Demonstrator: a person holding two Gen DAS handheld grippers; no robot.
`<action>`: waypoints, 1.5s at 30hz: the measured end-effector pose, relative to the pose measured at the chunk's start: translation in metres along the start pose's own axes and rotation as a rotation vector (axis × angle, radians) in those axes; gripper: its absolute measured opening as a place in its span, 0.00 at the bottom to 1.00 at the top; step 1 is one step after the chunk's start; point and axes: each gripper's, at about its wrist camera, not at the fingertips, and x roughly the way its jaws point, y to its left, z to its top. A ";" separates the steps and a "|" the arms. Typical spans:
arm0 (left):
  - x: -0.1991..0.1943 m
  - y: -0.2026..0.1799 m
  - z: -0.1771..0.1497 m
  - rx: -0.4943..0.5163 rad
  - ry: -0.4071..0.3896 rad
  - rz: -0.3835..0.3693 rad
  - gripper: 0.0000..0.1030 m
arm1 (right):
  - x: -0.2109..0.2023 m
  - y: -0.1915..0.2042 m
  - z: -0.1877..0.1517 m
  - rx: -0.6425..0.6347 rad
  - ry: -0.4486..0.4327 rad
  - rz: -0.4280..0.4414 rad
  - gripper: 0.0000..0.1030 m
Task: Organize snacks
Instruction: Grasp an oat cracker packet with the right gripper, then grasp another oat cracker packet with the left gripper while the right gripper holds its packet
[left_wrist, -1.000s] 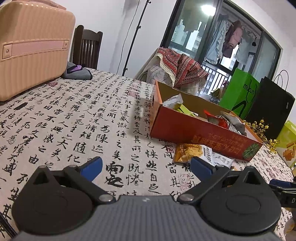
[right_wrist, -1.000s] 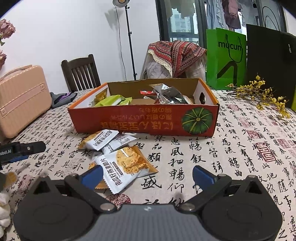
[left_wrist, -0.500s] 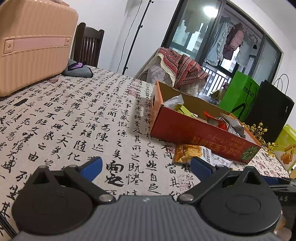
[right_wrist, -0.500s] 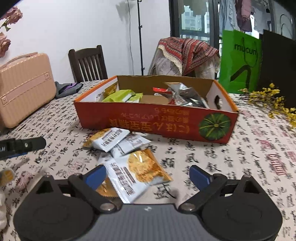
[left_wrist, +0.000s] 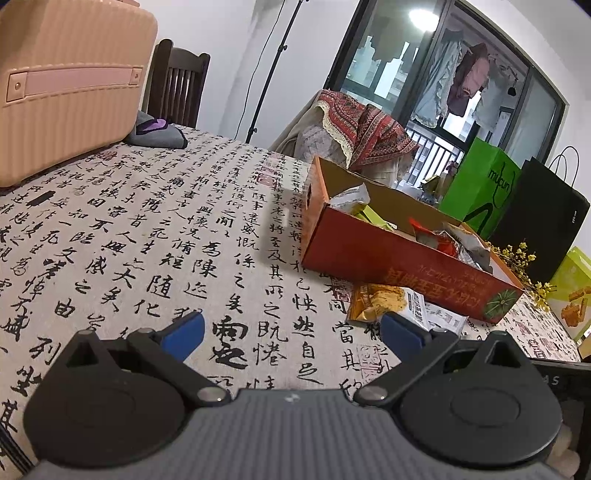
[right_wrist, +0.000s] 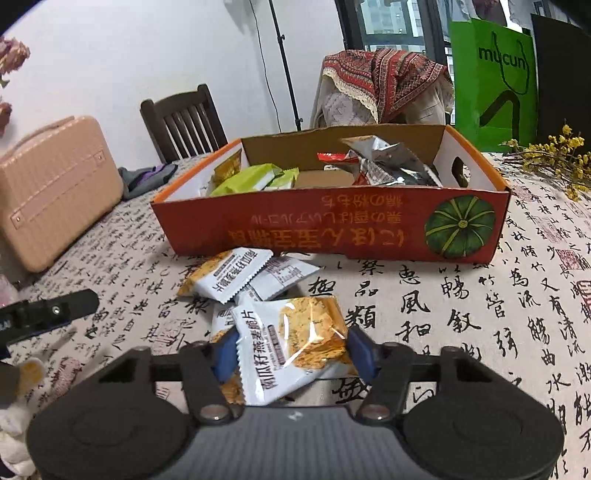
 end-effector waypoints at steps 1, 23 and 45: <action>0.000 0.000 0.000 -0.002 0.002 0.002 1.00 | -0.003 -0.001 -0.001 0.007 -0.010 0.002 0.45; 0.007 -0.071 0.004 0.147 0.085 0.027 1.00 | -0.067 -0.054 -0.019 0.097 -0.145 -0.044 0.42; 0.061 -0.158 -0.028 0.246 0.217 0.149 1.00 | -0.083 -0.092 -0.040 0.169 -0.187 -0.106 0.42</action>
